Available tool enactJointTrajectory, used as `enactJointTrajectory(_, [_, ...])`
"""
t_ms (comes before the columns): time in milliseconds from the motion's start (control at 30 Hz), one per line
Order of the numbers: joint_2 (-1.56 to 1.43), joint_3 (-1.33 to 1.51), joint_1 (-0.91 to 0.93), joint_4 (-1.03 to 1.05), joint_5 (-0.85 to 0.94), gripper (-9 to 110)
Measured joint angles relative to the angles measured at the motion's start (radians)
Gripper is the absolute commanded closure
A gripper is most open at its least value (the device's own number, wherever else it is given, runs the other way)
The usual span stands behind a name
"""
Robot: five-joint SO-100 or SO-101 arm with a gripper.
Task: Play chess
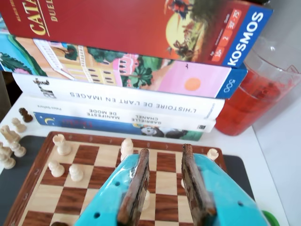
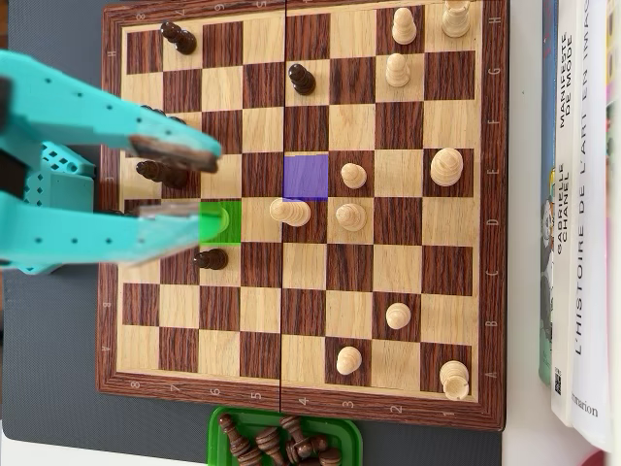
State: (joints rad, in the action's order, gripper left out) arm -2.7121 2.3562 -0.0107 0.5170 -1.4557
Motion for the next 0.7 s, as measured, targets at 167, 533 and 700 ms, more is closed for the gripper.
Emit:
enactJointTrajectory(167, [-0.083, 0.114, -0.017, -0.204, 0.0, 89])
enactJointTrajectory(533, [-0.255, 0.304, -0.02, -0.578, 0.0, 89])
enactJointTrajectory(700, [-0.353, 0.408, -0.063, -0.746, -0.017, 89])
